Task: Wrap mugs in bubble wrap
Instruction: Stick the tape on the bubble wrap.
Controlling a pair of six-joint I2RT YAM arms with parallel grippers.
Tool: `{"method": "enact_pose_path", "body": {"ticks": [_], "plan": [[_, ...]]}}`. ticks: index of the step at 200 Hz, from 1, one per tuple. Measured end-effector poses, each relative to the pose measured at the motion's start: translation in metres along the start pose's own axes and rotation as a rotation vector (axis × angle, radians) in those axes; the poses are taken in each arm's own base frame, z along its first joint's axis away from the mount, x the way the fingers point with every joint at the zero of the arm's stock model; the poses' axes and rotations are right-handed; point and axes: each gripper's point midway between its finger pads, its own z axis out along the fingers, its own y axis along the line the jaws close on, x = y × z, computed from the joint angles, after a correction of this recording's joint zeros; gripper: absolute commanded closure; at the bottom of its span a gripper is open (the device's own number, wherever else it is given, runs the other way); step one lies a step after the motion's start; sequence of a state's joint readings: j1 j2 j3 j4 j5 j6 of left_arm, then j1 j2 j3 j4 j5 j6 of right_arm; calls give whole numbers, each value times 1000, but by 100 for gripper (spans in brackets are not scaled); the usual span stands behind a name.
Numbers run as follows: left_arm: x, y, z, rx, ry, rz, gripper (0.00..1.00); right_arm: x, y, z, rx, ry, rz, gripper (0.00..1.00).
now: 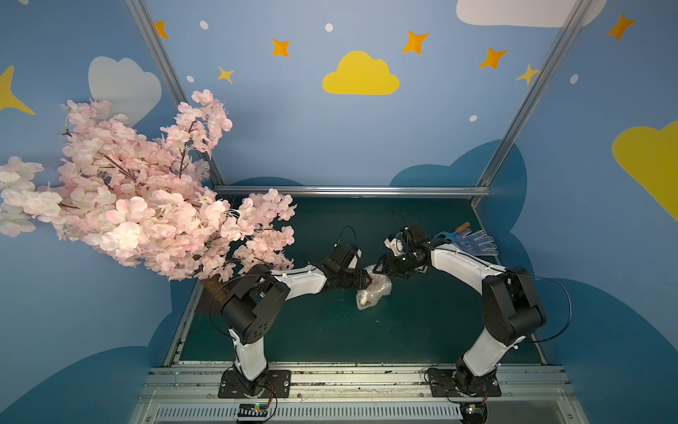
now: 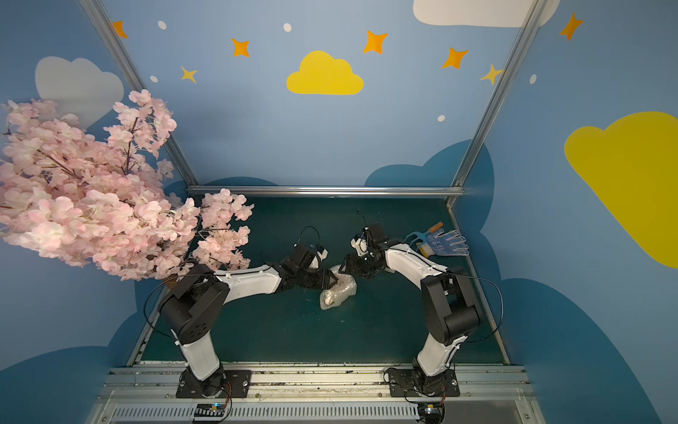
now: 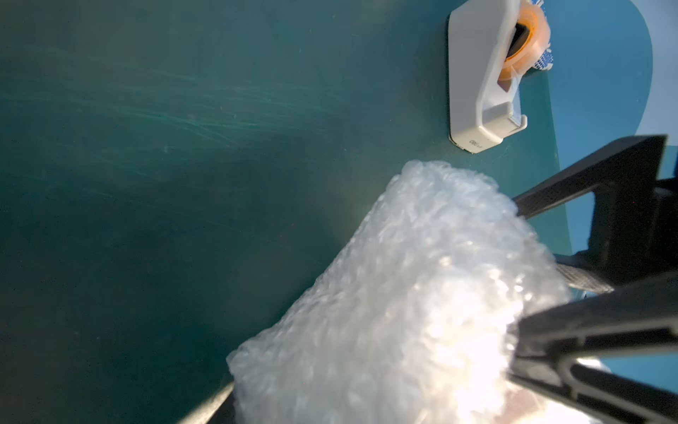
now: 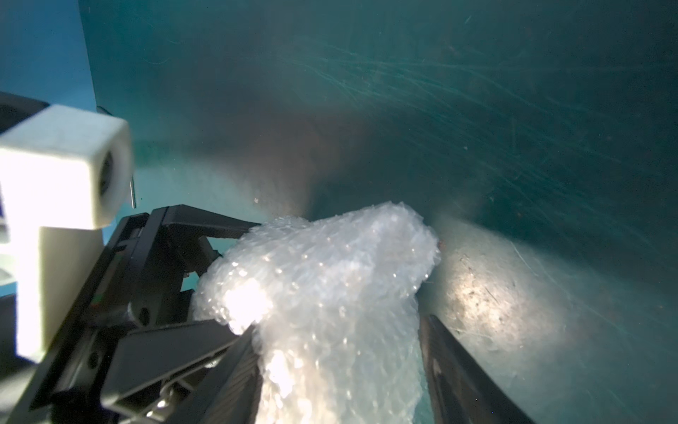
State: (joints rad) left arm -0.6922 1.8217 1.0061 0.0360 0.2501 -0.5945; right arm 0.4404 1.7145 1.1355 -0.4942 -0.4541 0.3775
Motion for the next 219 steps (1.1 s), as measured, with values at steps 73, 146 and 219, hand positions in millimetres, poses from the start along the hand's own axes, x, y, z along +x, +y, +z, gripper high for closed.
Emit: {"method": "enact_pose_path", "body": {"ticks": [73, 146, 219], "plan": [[6, 5, -8, -52, 17, -7, 21, -11, 22, -42, -21, -151, -68, 22], [5, -2, -41, -104, -5, 2, 21, -9, 17, -89, 48, -383, -128, 20], [-3, 2, -123, -197, -234, 51, 5, -4, 0, -133, 143, -640, -168, 22]]}}
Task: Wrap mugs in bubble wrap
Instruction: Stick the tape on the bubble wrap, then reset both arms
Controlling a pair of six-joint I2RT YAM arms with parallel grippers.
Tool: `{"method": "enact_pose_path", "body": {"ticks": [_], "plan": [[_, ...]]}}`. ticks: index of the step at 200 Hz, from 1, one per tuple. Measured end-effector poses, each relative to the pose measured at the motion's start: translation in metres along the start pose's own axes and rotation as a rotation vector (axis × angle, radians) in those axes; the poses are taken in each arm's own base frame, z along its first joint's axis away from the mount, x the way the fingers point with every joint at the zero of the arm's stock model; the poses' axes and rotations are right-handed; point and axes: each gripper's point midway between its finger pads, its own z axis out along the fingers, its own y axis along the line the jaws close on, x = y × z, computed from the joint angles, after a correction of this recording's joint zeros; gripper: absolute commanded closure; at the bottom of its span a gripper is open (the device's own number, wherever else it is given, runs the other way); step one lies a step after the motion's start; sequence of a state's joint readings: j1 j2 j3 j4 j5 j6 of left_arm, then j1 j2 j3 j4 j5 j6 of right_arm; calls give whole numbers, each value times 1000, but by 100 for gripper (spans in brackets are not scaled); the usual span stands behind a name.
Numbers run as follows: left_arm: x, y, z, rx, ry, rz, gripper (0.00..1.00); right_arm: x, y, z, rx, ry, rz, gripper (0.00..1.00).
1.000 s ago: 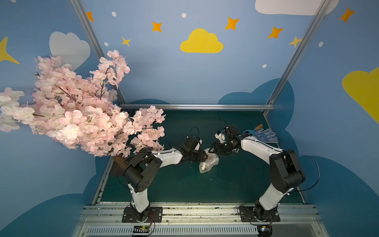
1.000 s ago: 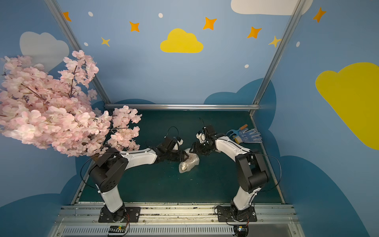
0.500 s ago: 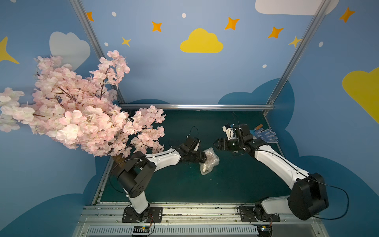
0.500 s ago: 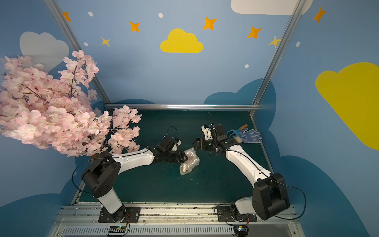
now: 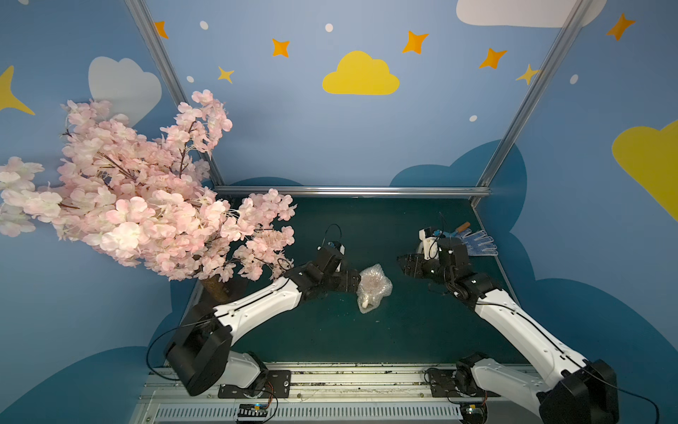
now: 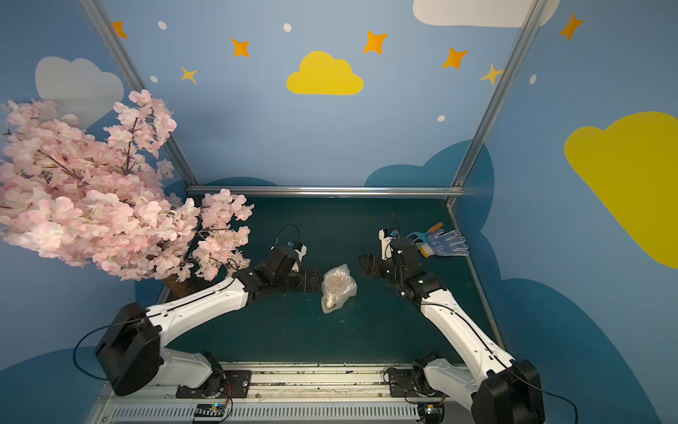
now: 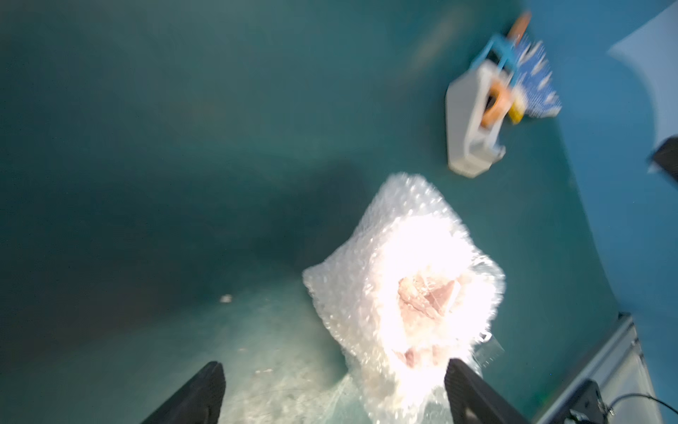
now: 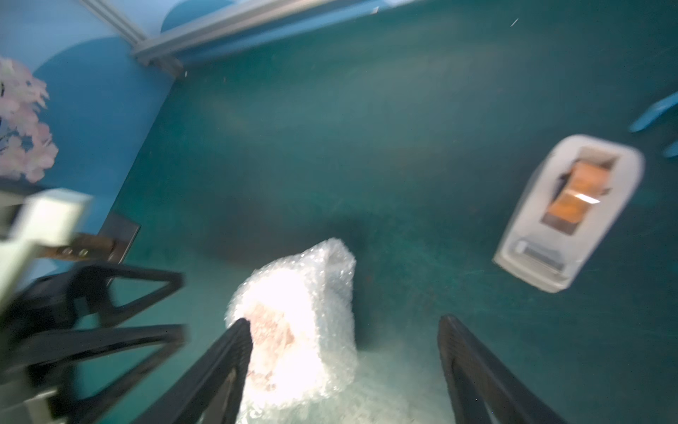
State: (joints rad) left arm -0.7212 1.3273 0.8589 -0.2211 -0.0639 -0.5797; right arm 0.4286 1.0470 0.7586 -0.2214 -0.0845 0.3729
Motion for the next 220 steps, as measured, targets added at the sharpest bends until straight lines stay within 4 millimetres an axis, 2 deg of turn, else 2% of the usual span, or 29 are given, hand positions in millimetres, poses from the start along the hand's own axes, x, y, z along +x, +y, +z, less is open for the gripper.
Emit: {"method": "enact_pose_path", "body": {"ticks": [9, 14, 24, 36, 54, 65, 75, 110, 128, 155, 190, 220], "plan": [[-5, 9, -16, -23, -74, 1, 5, 1, -9, -4, 35, -37, -8, 24], [-6, 15, -23, -39, -109, 1, 9, 3, -14, -5, 52, -52, -11, 24], [-6, 30, -36, -74, -168, -5, 15, 6, -27, -7, 102, -78, -22, 16], [-5, 55, -49, -133, -225, -22, 20, 10, -45, -8, 175, -92, -36, 10], [-7, 97, -65, -241, -297, -54, 25, 7, -71, -11, 290, -111, -70, 9], [-8, 120, -76, -308, -341, -64, 24, 0, -85, -14, 350, -133, -89, 6], [-10, 137, -89, -361, -391, -55, 14, -6, -101, -16, 409, -147, -104, 5], [-19, 180, -119, -501, -545, -27, 11, -5, -150, -9, 552, -104, -120, 4], [-16, 202, -118, -563, -567, -7, 8, -1, -169, -2, 583, -77, -113, 3], [-3, 230, -101, -646, -511, 55, 9, -3, -184, 9, 587, -81, -117, 3], [3, 260, -84, -706, -446, 54, 7, -5, -188, 25, 532, -118, -127, 3], [-3, 268, -67, -687, -422, 87, 8, 0, -189, 37, 480, -151, -138, 3]]}}
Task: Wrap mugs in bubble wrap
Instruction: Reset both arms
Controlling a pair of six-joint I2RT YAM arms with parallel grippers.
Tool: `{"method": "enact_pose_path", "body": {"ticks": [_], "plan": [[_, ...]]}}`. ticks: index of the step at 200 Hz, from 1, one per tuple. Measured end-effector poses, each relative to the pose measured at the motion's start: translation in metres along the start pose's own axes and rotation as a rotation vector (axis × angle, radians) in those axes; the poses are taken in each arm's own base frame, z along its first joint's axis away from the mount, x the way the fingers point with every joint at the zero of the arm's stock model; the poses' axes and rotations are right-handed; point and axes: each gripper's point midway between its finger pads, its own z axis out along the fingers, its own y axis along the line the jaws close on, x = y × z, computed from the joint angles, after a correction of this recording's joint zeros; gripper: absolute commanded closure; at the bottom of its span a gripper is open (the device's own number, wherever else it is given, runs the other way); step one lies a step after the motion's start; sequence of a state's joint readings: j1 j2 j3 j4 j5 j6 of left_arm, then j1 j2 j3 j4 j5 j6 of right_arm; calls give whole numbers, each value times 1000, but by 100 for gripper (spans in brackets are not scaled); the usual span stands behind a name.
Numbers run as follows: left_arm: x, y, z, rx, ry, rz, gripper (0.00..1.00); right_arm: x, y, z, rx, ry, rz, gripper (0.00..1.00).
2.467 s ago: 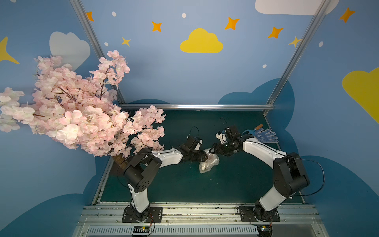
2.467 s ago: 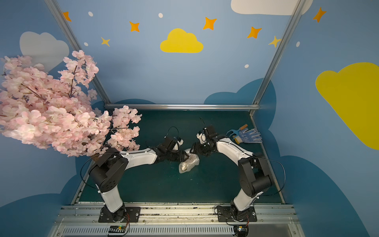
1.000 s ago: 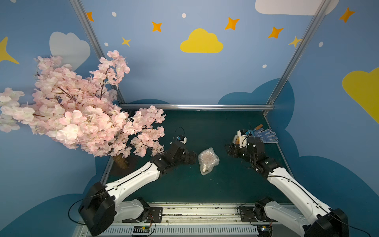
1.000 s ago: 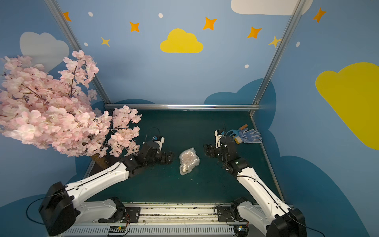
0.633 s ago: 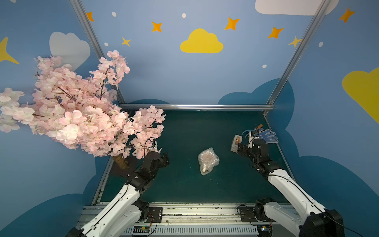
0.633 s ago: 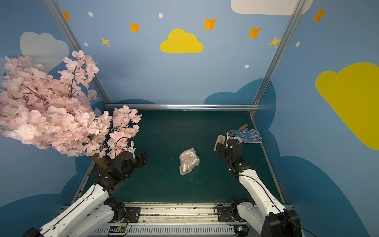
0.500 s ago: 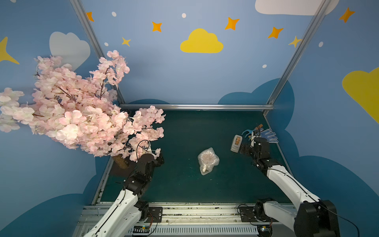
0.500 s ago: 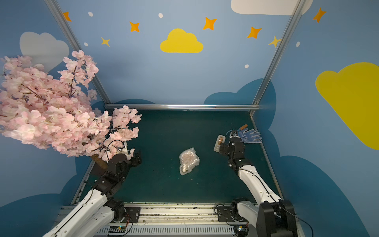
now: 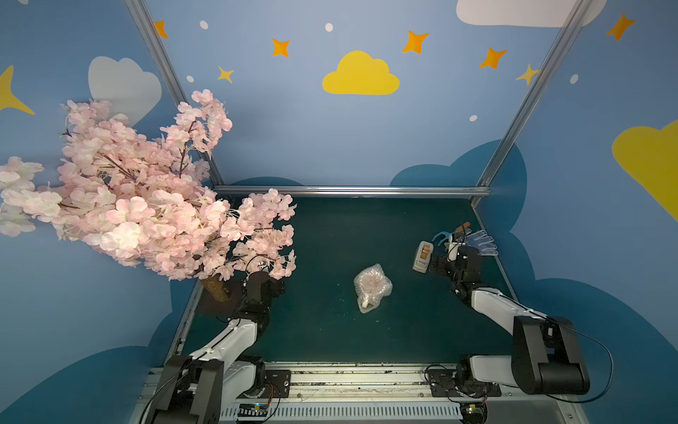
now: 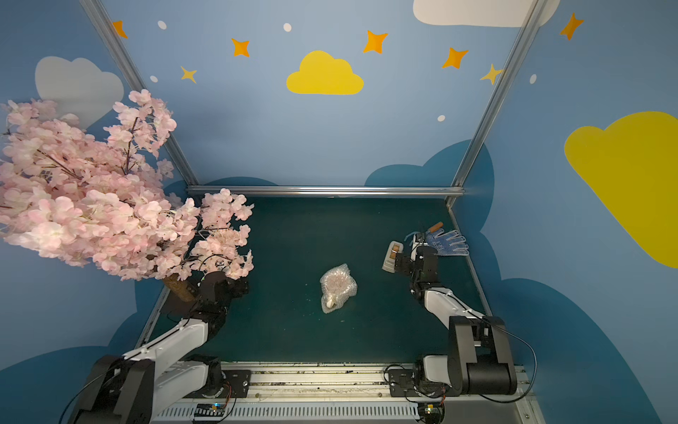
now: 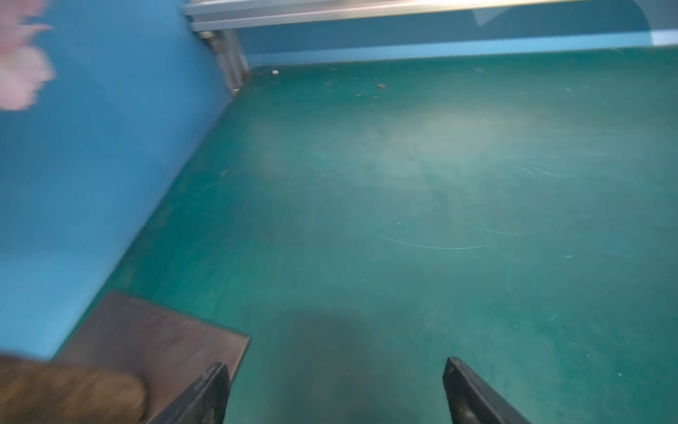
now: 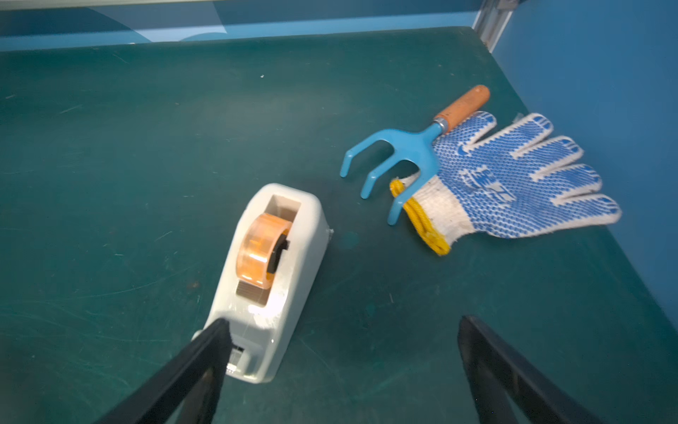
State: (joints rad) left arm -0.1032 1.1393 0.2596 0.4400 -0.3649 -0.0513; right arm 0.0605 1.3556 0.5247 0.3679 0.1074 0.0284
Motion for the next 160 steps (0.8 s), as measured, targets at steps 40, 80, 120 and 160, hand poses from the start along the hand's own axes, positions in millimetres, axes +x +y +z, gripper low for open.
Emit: {"method": "enact_pose_path", "body": {"ticks": [40, 80, 120, 160], "plan": [[-20, -4, 26, 51, -54, -11, 7, 11, -3, 10, -17, -38, 8, 2], [-29, -8, 41, 108, -130, -52, 8, 19, -8, 15, -14, -108, 24, 2], [-9, -17, 60, 146, -53, -43, 7, 25, -7, 16, -23, -123, 23, 2], [-33, -20, 60, 159, -122, -50, 7, 18, -4, 16, -23, -143, 15, 2]]}}
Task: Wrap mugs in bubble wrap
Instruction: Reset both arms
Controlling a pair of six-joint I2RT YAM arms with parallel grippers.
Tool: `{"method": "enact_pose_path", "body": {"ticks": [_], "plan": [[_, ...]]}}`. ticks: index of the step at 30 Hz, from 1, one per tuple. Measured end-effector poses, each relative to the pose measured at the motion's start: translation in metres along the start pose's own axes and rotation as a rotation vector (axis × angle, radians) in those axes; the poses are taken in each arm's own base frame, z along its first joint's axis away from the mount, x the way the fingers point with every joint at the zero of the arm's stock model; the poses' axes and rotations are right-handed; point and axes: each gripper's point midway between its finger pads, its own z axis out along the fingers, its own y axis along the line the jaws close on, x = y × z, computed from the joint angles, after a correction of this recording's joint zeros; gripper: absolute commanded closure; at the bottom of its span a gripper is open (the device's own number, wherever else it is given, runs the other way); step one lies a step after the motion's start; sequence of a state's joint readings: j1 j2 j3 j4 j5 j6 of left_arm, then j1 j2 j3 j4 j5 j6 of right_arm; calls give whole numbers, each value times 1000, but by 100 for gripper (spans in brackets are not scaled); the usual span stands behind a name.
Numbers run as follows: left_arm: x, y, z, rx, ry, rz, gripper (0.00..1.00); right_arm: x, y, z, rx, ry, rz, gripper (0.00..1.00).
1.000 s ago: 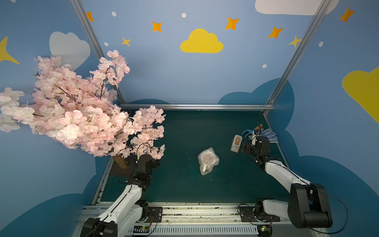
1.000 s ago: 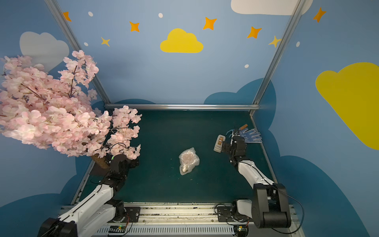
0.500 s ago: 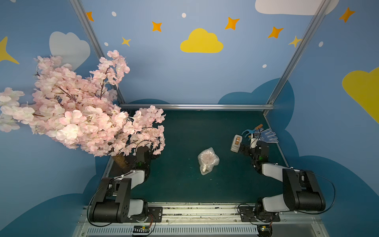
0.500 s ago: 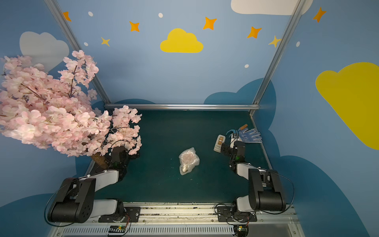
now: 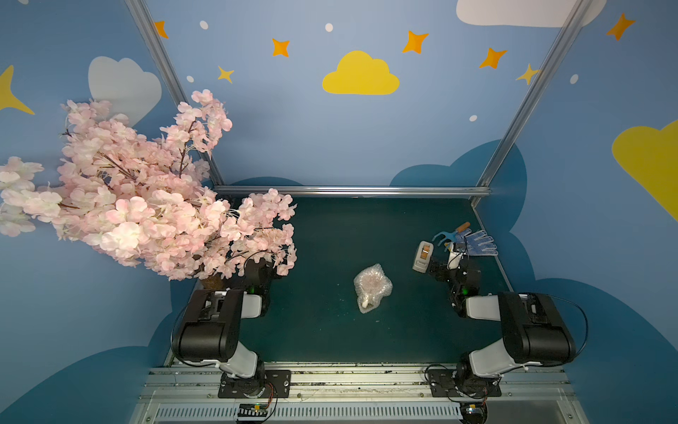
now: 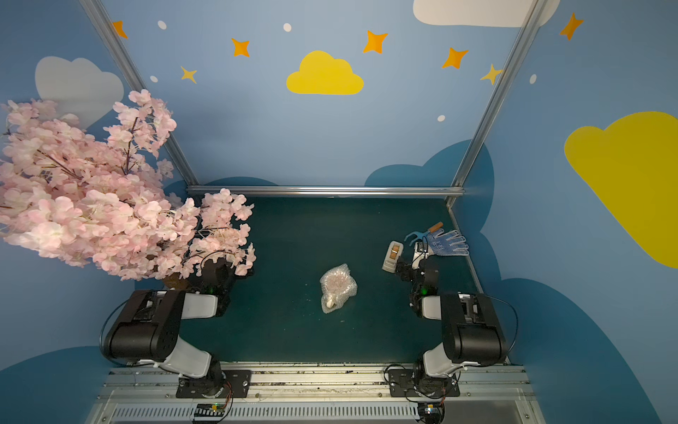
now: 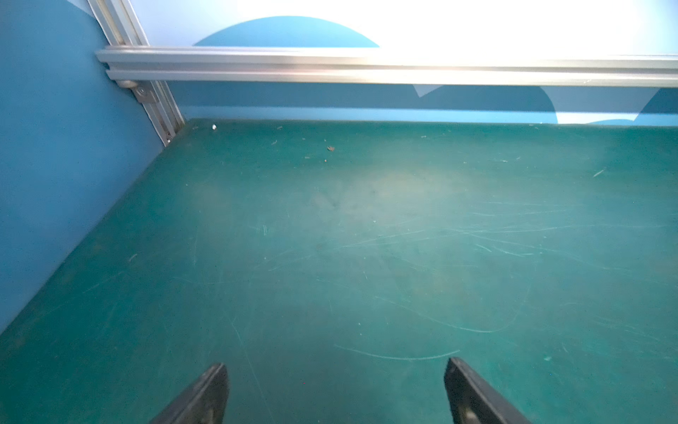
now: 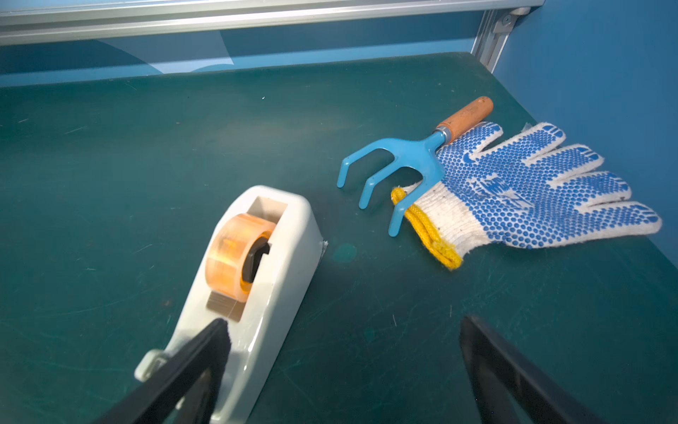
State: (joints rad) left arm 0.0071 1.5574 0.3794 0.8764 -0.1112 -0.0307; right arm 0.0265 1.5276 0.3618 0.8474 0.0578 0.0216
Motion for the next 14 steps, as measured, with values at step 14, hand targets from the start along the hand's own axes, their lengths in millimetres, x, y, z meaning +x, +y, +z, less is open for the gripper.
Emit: {"method": "enact_pose_path", "body": {"ticks": [14], "plan": [[4, -2, 2, 10, 38, 2, 6, -5, 5, 1, -7, -11, -11, 2]]}}
